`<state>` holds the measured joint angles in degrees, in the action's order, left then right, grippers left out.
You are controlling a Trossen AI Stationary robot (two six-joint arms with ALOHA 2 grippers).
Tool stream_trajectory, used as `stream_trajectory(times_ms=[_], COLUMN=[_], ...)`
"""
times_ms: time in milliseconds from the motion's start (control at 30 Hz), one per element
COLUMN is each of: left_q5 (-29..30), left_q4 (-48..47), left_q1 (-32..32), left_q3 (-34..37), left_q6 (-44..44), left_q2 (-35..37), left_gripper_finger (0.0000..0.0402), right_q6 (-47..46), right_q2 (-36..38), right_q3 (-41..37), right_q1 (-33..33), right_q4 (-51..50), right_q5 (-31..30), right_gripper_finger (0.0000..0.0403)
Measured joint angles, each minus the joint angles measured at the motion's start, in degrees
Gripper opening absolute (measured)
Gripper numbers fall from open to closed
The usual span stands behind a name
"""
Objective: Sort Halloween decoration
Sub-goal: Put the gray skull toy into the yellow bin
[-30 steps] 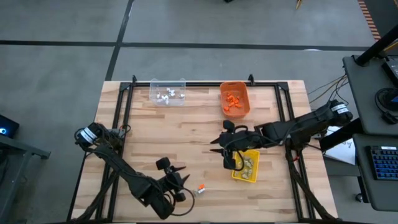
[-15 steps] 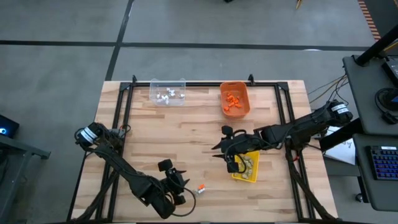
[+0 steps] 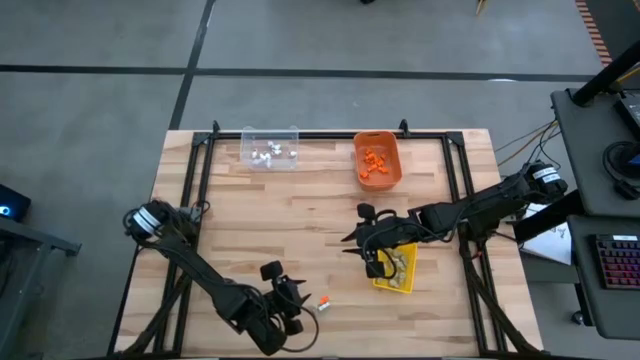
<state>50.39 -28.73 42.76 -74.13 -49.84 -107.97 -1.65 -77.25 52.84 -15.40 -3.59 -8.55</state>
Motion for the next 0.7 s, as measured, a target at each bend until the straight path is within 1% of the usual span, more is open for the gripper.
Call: stream_trajectory(times_ms=[133,367,700], left_q5=[-0.01,0.00,0.00], left_q4=[3.01,3.72,3.74], left_q1=[0.00,0.00,0.00], left_q3=[0.00,0.00,0.00], left_q6=[1.68,1.66,2.63], left_q2=[-1.55,-2.42,-2.42], left_gripper_finger=[0.0168,0.0203,0.0210], right_q6=[-1.17,-2.84,-2.80], right_q2=[0.00,0.00,0.00], right_q3=[0.00,0.60,1.97], right_q1=[0.02,0.02,0.00], right_q4=[-0.12,-0.38,-0.38], right_q5=[0.00,0.00,-0.01], right_gripper_finger=[0.0111,0.0113,0.0113])
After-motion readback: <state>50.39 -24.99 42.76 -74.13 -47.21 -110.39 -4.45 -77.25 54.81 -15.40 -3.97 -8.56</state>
